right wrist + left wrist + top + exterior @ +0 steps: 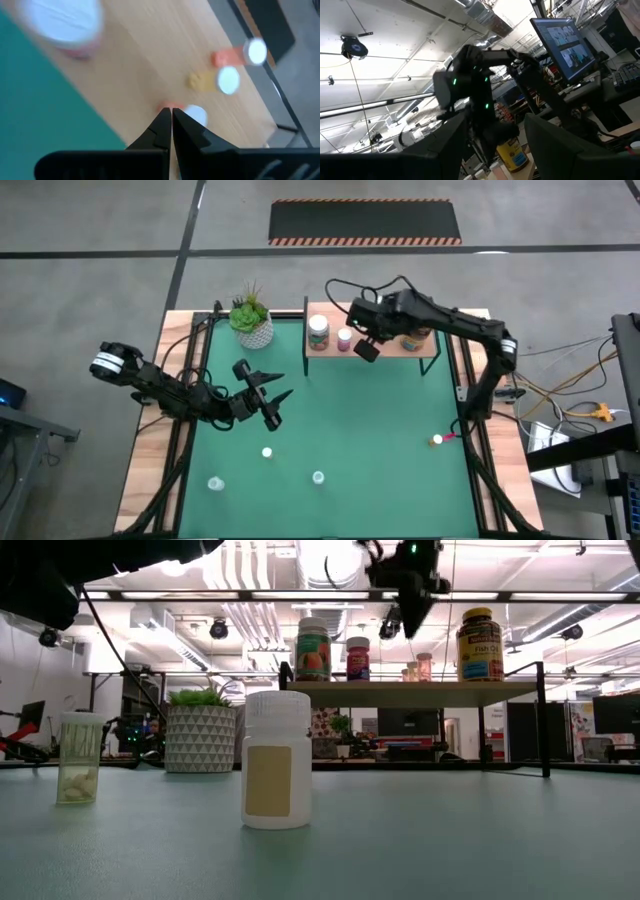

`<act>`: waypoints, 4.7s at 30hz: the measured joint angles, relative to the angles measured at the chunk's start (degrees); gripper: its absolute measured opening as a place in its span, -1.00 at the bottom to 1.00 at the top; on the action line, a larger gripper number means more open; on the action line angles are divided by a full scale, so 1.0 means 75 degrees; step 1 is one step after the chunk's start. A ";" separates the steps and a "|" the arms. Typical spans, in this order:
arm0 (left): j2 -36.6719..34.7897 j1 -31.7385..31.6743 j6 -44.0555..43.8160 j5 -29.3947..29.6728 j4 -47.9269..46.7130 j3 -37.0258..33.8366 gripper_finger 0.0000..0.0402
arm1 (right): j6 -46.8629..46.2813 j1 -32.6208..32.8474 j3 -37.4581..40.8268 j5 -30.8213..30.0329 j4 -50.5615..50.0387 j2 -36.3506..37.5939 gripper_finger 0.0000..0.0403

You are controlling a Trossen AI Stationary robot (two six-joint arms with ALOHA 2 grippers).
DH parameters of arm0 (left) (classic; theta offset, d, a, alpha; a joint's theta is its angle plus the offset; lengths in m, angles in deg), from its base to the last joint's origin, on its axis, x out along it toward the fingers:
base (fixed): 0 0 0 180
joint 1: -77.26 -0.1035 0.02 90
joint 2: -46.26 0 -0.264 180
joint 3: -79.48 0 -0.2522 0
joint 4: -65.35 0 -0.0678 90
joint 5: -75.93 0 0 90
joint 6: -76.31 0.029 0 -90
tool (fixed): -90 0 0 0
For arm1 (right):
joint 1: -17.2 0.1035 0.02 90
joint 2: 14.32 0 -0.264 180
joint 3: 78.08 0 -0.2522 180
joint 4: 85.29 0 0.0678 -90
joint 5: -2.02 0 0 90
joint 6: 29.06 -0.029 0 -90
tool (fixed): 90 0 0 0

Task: Pick and place medicine bottles onto shelf by color
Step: Adjust the small medicine bottles on the shelf, then put the right transparent medicine bottles on the shelf

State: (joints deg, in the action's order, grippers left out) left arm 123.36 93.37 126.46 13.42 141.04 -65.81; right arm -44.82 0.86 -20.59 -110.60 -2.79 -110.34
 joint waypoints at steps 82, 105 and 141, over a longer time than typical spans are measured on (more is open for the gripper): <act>0.0017 0.0670 -0.5077 -0.0366 -0.4479 0.1020 -0.08 | 0.3237 0.4724 1.1729 0.1159 2.0204 0.1153 -0.95; -0.0015 0.0713 -0.4803 -0.0458 -0.5089 0.1032 -0.08 | 0.1176 0.5180 0.6946 0.1901 1.0649 0.0864 0.09; -0.0044 0.0710 -0.4022 -0.0458 -0.4973 0.1134 -0.08 | 0.1042 0.5274 0.5538 0.2932 1.3026 -0.1997 -0.26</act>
State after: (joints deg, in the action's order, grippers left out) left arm 123.03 98.69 96.30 9.99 103.74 -57.30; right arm -37.01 40.42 20.94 -88.61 94.90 -125.32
